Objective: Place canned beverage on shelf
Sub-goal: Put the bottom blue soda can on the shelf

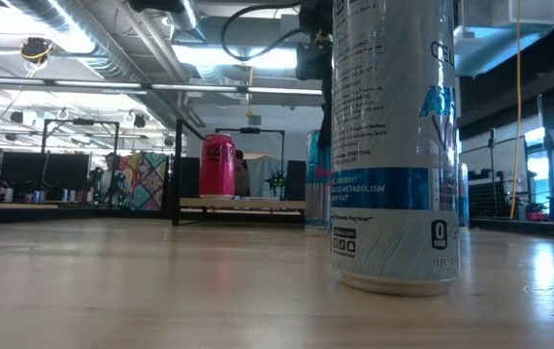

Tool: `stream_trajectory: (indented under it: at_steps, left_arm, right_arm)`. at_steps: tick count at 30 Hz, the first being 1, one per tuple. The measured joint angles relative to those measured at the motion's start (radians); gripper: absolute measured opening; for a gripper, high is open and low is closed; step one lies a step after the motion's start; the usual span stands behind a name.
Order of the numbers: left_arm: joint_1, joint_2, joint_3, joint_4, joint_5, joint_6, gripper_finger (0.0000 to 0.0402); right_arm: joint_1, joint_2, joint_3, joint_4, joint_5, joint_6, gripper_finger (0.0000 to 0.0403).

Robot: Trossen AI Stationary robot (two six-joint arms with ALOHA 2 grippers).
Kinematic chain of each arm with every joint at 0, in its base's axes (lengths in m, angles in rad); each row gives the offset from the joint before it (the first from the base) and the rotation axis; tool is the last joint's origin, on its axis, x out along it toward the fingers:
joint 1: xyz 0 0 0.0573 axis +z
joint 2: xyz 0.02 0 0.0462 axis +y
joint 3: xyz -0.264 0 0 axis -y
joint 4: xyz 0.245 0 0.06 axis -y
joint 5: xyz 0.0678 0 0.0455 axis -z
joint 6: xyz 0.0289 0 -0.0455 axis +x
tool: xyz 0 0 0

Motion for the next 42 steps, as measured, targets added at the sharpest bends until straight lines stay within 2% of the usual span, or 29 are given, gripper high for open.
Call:
stream_trajectory:
  at_steps: [5, 10, 16, 23, 28, 34, 42]
  left_arm:
    - [0.000, 0.000, 0.000, 0.000, 0.000, 0.000, 0.0391]
    - [0.000, 0.000, 0.000, 0.000, 0.000, 0.000, 0.0391]
    - [0.000, 0.000, 0.000, 0.000, 0.000, 0.000, 0.0391]
    - [0.000, 0.000, 0.000, 0.000, 0.000, -0.002, 0.0391]
    - [0.000, 0.000, 0.000, 0.000, 0.001, -0.004, 0.0391]
    - [0.000, 0.000, 0.000, 0.001, 0.001, -0.008, 0.0391]
    - [0.000, 0.000, 0.000, 0.001, 0.000, -0.011, 0.0391]
  right_arm:
    - [0.000, 0.001, 0.038, -0.044, -0.015, -0.001, 0.0204]
    - [-0.009, 0.001, 0.169, -0.081, 0.005, -0.014, 0.0204]
    - [-0.063, 0.000, 0.325, -0.090, 0.054, 0.015, 0.0207]
    - [-0.135, 0.012, 0.459, -0.093, 0.059, 0.012, 0.0207]
    - [-0.179, 0.106, 0.594, -0.121, 0.059, 0.008, 0.0207]
    - [-0.244, 0.254, 0.772, -0.255, 0.056, -0.016, 0.0207]
    - [-0.297, 0.364, 0.803, -0.284, 0.000, -0.016, 0.0207]
